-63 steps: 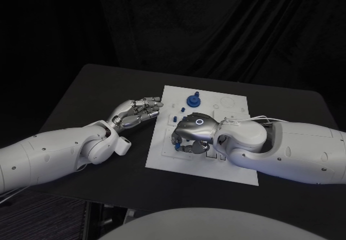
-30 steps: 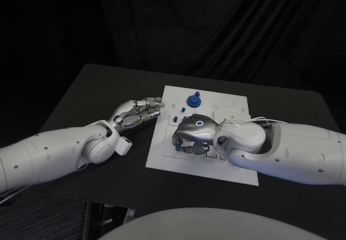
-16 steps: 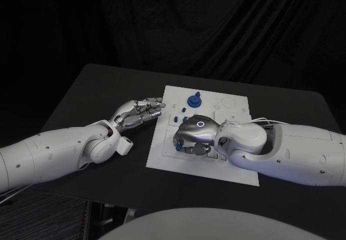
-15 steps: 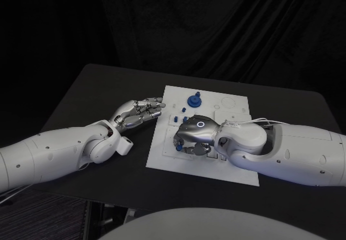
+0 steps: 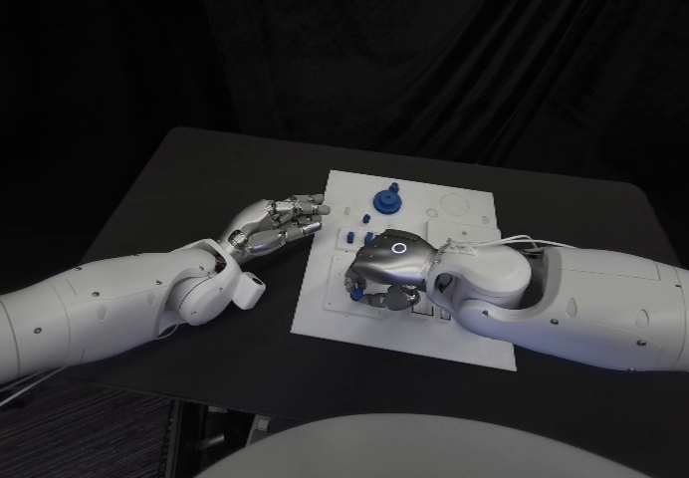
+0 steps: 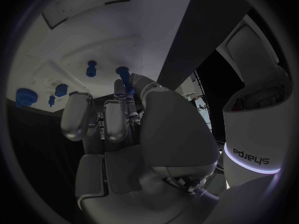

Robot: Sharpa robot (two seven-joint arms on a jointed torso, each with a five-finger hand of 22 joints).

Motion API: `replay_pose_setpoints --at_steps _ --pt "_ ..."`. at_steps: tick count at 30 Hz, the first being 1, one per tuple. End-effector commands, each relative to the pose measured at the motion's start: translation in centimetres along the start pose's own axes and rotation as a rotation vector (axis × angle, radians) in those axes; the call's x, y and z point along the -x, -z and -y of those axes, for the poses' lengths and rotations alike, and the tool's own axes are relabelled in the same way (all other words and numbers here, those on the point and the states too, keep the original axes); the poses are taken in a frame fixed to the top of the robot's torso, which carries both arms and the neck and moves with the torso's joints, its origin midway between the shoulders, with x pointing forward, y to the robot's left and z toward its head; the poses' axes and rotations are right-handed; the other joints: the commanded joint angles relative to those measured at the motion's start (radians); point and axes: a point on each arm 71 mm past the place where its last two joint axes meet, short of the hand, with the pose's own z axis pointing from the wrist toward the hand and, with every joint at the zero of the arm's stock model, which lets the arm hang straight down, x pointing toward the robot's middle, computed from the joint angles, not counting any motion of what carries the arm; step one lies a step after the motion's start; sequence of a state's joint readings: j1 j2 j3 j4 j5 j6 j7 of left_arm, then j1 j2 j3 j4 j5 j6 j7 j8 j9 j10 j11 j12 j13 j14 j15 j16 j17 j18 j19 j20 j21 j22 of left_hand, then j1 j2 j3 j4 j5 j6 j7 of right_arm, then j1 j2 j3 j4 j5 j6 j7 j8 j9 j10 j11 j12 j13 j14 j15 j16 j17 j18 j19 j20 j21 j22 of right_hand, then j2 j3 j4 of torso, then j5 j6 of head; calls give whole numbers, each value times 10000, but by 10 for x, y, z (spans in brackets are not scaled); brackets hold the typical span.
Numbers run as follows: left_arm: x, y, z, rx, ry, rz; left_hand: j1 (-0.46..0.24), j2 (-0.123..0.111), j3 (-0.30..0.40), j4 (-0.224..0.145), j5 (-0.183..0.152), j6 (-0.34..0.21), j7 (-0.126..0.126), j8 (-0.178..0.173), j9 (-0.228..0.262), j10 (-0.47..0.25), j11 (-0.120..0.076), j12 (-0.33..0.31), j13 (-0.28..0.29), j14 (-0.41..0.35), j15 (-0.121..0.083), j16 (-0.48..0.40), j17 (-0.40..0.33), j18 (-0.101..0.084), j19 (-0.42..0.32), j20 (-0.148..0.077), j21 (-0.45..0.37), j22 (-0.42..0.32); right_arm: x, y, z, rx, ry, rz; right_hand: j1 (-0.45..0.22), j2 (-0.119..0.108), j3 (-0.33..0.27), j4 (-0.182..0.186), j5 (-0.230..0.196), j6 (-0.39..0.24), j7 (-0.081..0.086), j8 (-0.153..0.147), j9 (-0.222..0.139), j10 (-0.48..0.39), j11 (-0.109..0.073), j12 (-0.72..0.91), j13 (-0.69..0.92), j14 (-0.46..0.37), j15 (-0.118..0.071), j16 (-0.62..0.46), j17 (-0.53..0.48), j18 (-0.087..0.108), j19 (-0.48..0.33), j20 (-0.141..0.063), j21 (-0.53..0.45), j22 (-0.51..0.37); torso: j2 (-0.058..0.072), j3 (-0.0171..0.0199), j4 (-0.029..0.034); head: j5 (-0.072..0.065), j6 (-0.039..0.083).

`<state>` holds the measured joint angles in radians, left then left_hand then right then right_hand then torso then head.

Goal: Assemble the parts on the task board

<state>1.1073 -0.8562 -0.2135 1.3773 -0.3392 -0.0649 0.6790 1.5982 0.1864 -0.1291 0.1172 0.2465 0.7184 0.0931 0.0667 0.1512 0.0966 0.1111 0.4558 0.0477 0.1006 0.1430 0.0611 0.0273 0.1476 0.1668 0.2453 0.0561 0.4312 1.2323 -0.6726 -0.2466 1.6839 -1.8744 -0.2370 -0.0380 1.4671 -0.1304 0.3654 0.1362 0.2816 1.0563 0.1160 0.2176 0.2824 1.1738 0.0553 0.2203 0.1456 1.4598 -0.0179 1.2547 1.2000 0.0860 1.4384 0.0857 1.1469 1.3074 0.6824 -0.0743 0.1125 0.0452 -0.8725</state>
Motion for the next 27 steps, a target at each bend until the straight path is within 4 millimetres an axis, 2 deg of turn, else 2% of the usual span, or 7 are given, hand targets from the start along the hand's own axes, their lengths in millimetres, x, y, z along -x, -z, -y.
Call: replay_pose_setpoints --at_steps 1,5,8,11,12,15,27 --pt "-2 0 7 -1080 166 -111 2 89 74 -5 46 -55 15 48 -10 1 41 -4 0 -9 45 32 9 163 -22 72 0 -3 -3 0 1 -127 73 -221 -16 55 0 -49 16 145 -55 14 667 68 -16 -65 -15 -21 -38 -31 -33 -72 -17 -35 -10 1593 3 -6 3 -5 -2" --pt "-2 0 6 -1064 173 -116 2 89 74 -5 46 -55 15 48 -10 1 41 -4 0 -9 45 32 9 163 -22 72 0 -3 -5 1 3 -329 89 -449 -160 15 41 -42 25 -305 86 -275 637 -178 117 -344 -87 -136 70 -229 -231 -31 -141 28 -310 1518 -5 -8 10 -6 -2" --pt "-2 0 6 -1054 176 -116 2 89 74 -5 46 -55 15 48 -10 1 41 -4 0 -9 45 32 9 163 -22 72 0 -3 -6 1 5 -460 100 -591 -373 -126 131 41 34 -1315 266 -929 370 -788 342 -745 -198 -282 278 -427 -428 21 -309 156 -688 1428 -3 -8 6 -5 -2" --pt "-2 0 6 -1042 180 -115 -1 92 77 -2 46 -61 17 48 -11 -5 43 -29 -3 -1 72 37 10 177 -19 99 2 -4 -8 2 6 -628 113 -785 -495 -243 158 39 21 -2262 94 -1472 122 -1250 516 -955 -227 -437 399 -598 -605 73 -478 299 -1047 1344 -4 -10 7 -8 -2" --pt "-2 0 5 -1038 181 -114 -1 92 77 -2 46 -61 17 48 -11 -5 43 -29 -3 -1 72 37 10 177 -19 99 2 -4 -8 2 6 -679 115 -846 -512 -280 110 -25 14 -3357 7 -1541 -155 -1757 559 -1126 -245 -601 403 -777 -784 151 -645 336 -1407 1259 -3 -9 7 -10 -2" --pt "-2 0 5 -1033 181 -110 -1 93 78 -2 46 -62 17 47 -11 -3 43 -17 -2 2 75 39 10 179 -21 103 2 -10 -9 4 7 -758 112 -906 -538 -292 -54 -89 3 -3953 -353 -1538 -316 -2386 637 -1235 -230 -812 348 -998 -1006 231 -858 328 -1846 1160 -2 -10 9 -18 -2" --pt "0 4 4 -1008 160 -47 -3 94 79 0 45 -68 18 46 -12 -8 48 -28 -3 0 83 37 9 183 -30 120 -1 -37 10 33 12 -1335 -280 792 -450 -242 -770 -103 32 -3982 -352 -1376 -453 -3995 794 -752 98 -1027 391 -1061 -1148 289 -1033 381 -2275 1093 -12 3 -2 -77 -2"
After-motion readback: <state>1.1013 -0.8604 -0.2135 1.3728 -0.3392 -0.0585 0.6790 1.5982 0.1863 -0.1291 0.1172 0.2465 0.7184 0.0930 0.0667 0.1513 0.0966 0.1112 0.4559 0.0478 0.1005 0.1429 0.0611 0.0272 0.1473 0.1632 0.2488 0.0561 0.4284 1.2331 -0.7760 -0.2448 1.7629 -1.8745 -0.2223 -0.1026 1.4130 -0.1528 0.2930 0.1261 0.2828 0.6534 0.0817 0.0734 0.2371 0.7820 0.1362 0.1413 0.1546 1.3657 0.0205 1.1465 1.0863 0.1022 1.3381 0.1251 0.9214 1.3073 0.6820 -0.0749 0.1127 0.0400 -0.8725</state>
